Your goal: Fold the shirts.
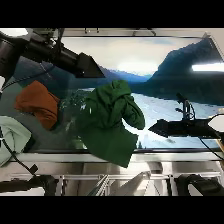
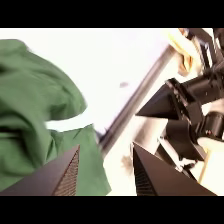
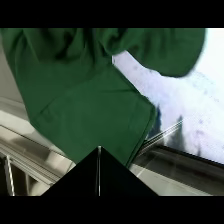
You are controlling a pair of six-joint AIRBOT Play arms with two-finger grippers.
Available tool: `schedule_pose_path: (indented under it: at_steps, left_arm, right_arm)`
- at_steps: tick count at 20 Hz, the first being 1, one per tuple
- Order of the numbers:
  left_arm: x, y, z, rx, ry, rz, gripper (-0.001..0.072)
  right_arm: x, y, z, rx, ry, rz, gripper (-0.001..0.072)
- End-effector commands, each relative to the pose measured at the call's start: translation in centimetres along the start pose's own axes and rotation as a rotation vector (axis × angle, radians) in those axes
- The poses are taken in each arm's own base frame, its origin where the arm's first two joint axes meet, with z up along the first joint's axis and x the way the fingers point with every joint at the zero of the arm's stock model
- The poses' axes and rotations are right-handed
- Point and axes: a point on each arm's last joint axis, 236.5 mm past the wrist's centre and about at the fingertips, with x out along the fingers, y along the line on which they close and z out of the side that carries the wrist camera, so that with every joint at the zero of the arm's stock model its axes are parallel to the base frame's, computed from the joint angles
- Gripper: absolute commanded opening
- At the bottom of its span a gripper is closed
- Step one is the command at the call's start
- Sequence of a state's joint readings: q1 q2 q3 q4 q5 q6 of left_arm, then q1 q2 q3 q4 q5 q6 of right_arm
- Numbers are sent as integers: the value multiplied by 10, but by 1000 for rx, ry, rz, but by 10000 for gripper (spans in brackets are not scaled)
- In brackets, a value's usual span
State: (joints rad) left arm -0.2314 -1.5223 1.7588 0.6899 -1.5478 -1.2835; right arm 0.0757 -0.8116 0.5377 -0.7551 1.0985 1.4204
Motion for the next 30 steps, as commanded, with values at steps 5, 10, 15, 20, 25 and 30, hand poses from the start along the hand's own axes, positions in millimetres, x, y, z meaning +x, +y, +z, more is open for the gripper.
schedule_pose_path:
  at_steps: [5,10,15,20,25,30]
  left_arm:
    - [-23,88,-72,-194,228,231,344]
    - [6,146,-164,-465,394,242,344]
    - [10,205,-231,-626,415,350,344]
    - [38,223,-260,-631,392,376,345]
    - [71,229,-246,-548,390,393,344]
    - [109,204,-222,-550,423,177,15]
  right_arm:
    - [1,-11,5,-15,-19,-44,637]
    - [27,-48,36,-24,-58,-122,638]
    - [61,-72,71,-65,8,-158,639]
    - [96,-77,82,-78,122,-93,638]
    - [107,-63,89,-53,97,-3,637]
    - [107,-62,88,-53,101,1,284]
